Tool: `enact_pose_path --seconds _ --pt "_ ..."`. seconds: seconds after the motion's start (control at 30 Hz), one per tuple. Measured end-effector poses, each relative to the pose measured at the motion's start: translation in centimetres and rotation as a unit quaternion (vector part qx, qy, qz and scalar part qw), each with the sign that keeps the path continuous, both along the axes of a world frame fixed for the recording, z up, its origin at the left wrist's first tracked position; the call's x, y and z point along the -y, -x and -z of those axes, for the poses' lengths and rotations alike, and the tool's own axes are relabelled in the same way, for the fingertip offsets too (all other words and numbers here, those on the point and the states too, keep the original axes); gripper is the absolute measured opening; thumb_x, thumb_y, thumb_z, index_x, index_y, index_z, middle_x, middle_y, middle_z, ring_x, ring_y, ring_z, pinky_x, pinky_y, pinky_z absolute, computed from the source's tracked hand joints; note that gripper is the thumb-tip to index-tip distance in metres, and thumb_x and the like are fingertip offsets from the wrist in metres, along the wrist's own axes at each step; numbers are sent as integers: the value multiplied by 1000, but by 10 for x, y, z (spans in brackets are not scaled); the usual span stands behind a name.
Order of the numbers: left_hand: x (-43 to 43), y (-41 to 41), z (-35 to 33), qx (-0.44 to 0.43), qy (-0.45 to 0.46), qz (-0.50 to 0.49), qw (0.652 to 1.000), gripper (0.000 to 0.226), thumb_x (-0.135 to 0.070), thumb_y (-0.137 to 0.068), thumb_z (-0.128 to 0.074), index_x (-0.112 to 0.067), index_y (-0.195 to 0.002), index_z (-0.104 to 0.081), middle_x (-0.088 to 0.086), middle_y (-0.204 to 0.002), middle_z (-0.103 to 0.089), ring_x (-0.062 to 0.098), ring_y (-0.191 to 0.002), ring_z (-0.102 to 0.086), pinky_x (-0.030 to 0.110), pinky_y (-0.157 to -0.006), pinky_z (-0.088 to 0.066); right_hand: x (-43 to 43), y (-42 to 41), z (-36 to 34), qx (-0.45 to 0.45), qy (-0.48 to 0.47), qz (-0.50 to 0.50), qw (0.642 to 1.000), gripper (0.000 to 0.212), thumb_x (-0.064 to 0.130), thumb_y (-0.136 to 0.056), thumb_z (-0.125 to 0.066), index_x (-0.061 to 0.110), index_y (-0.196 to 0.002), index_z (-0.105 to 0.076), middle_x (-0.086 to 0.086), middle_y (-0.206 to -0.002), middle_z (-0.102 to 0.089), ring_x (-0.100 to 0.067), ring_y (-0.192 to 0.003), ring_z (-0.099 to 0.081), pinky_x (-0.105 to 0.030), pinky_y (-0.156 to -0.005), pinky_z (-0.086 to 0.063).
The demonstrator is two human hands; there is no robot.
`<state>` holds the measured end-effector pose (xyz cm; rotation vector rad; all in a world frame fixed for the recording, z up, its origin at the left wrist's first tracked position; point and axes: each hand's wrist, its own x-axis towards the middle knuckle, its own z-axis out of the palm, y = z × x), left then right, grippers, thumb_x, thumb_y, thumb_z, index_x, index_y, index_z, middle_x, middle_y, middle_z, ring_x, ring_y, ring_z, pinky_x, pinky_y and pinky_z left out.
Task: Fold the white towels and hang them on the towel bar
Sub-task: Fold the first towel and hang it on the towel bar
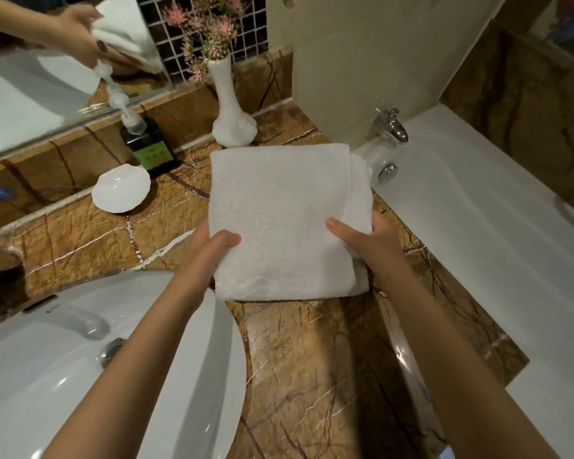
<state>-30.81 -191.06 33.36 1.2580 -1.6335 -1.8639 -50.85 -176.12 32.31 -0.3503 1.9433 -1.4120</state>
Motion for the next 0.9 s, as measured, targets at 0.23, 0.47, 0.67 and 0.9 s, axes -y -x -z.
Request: enact_pose_path --seconds 0.23,0.47,0.67,0.9 --pt "3 10 -36 80 294 -5 952 51 -19 -74 -69 -34 -119 -51 -28 -100 -51 -11 -86 -51 12 -67 -38 -4 -2 -12 -71 -30 6 997 68 48 -60 -83 25 -117 -54 13 -107 -61 -14 -104 -59 -32 -80 -53" --pt "12 49 -76 224 342 26 912 29 -32 -82 -68 -15 -104 -63 5 -98 -65 20 -83 -58 43 -73 -51 -7 -21 -30 -283 -100 5 954 101 47 -66 -81 16 -146 -29 -9 -142 -41 -27 -130 -38 -44 -108 -35" --pt "-11 47 -103 46 426 83 900 23 -5 -86 -61 -7 -108 -57 9 -105 -61 20 -94 -54 42 -80 -45 -1 -2 -65 -328 -85 -76 938 108 40 -65 -82 27 -149 -17 -2 -150 -20 -21 -138 -19 -37 -111 -26" --pt "-32 30 -128 -110 338 104 929 43 -12 -72 -74 -12 -107 -51 9 -107 -58 18 -96 -62 31 -73 -55 33 7 -159 -413 7 -325 851 31 37 -60 -70 35 -91 -65 6 -86 -69 -18 -87 -64 -37 -75 -52"
